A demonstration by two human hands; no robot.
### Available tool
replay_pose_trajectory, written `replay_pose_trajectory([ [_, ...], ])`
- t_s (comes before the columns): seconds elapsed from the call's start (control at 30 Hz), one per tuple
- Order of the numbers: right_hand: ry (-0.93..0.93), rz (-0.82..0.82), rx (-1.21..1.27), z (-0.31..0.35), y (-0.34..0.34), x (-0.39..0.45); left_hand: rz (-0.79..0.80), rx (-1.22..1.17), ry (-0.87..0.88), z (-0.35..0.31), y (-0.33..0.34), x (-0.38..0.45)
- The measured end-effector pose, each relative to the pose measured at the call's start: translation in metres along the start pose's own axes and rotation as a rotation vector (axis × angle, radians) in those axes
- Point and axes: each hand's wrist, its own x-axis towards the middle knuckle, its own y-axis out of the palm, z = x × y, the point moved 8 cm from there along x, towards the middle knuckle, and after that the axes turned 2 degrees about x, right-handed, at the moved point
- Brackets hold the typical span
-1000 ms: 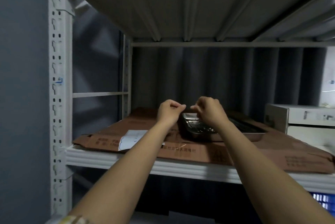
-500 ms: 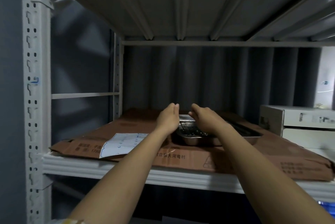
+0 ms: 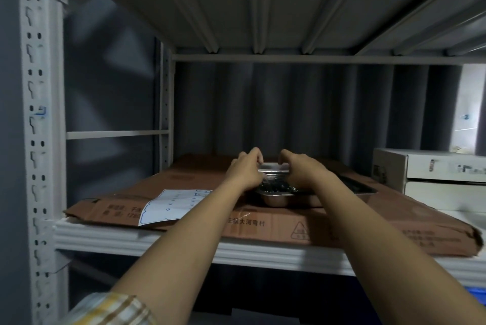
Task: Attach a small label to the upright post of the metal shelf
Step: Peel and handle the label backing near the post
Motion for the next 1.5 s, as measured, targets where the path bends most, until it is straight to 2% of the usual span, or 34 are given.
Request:
replay_pose_trajectory([
  [0.07, 0.002, 0.021, 0.038, 0.0, -0.001, 0.0, 0.031, 0.035, 0.015, -0.003, 0.003, -0.001],
  [0.17, 0.007, -0.105, -0.008, 0.002, -0.01, 0.001, -0.086, -0.013, -0.005, -0.006, -0.008, -0.004],
  [0.2, 0.01, -0.098, 0.012, 0.003, -0.009, 0.003, -0.118, -0.047, 0.007, -0.006, -0.011, -0.003],
  [0.27, -0.021, -0.027, 0.067, 0.007, -0.001, 0.003, -0.052, -0.126, 0.061, -0.005, -0.006, -0.001],
  [0.33, -0.05, -0.033, 0.063, 0.012, -0.001, 0.002, 0.05, -0.176, 0.08, -0.005, -0.002, -0.005],
  [0.43, -0.007, -0.177, 0.085, 0.016, -0.013, 0.002, -0.063, -0.191, 0.024, 0.006, -0.017, -0.005],
  [0.5, -0.018, -0.121, 0.086, 0.024, -0.006, 0.002, -0.059, -0.083, 0.019, 0.013, -0.022, -0.006],
  [0.57, -0.048, -0.131, 0.14, 0.033, -0.007, 0.001, -0.018, -0.126, 0.027, 0.019, -0.024, -0.008],
  [0.67, -0.057, -0.266, 0.291, 0.044, -0.022, 0.002, -0.12, -0.319, 0.024, 0.024, -0.051, -0.014],
  [0.7, -0.076, -0.231, 0.329, 0.052, -0.02, 0.003, -0.163, -0.33, 0.033, 0.027, -0.06, -0.015],
  [0.77, -0.15, -0.165, 0.386, 0.075, -0.015, 0.001, -0.174, -0.297, 0.082, 0.03, -0.076, -0.021],
  [0.83, -0.219, -0.238, 0.461, 0.098, -0.02, 0.0, -0.206, -0.213, 0.114, 0.037, -0.095, -0.026],
  [0.93, -0.263, -0.313, 0.532, 0.133, -0.024, 0.003, -0.348, -0.286, 0.091, 0.056, -0.132, -0.042],
  [0.97, -0.28, -0.263, 0.561, 0.149, -0.019, 0.001, -0.382, -0.276, 0.077, 0.065, -0.143, -0.046],
  [1.07, -0.421, -0.25, 0.662, 0.199, -0.014, -0.001, -0.502, -0.115, 0.117, 0.09, -0.18, -0.067],
  [1.2, -0.447, -0.272, 0.829, 0.256, -0.005, 0.001, -0.638, -0.042, 0.063, 0.13, -0.234, -0.095],
  [1.3, -0.487, -0.229, 0.953, 0.298, 0.002, 0.0, -0.737, -0.024, 0.081, 0.15, -0.27, -0.12],
  [1.37, -0.532, -0.27, 0.993, 0.324, 0.002, -0.003, -0.811, -0.053, 0.066, 0.167, -0.293, -0.135],
  [1.5, -0.507, -0.36, 1.051, 0.359, 0.004, -0.003, -0.85, -0.187, -0.003, 0.196, -0.323, -0.155],
])
